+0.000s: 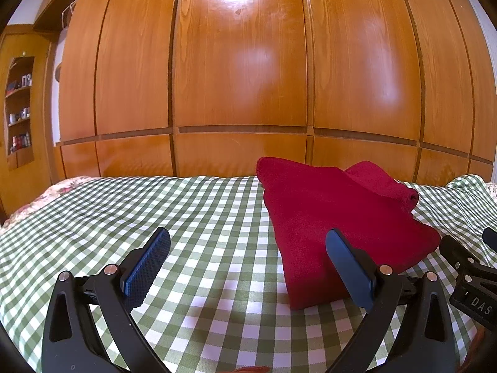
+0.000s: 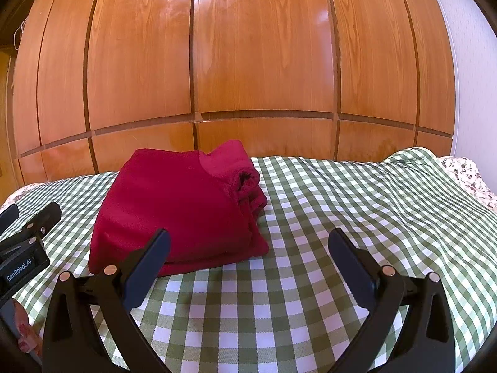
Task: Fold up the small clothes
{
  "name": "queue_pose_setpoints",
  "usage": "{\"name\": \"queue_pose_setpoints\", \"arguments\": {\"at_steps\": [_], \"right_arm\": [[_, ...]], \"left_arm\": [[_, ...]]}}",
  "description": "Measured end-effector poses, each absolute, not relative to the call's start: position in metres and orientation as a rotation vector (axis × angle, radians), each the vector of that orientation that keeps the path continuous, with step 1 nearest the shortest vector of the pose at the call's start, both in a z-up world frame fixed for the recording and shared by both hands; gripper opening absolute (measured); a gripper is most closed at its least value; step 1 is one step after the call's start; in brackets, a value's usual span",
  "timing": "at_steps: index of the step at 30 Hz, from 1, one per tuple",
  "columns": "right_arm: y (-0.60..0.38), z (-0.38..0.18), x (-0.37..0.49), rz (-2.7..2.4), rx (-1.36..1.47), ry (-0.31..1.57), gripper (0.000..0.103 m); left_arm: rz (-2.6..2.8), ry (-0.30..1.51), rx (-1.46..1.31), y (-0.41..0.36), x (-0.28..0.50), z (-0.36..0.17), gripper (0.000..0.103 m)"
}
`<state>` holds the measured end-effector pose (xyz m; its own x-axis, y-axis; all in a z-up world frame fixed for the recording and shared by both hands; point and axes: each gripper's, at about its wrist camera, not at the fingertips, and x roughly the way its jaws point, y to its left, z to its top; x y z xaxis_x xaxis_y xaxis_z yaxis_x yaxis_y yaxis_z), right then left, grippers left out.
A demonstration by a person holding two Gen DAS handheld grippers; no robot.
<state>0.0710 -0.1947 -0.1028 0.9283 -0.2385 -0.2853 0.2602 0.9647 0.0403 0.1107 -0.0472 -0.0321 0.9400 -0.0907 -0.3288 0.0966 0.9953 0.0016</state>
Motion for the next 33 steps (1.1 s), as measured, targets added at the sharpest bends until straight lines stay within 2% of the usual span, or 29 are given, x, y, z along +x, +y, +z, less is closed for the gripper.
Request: {"name": "queue_pose_setpoints", "arguments": {"at_steps": [33], "right_arm": [[-0.194, -0.107, 0.0756, -0.252, 0.078, 0.308, 0.101]], "left_arm": [[-0.092, 0.349, 0.021, -0.0469, 0.1121, -0.0339, 0.099]]}}
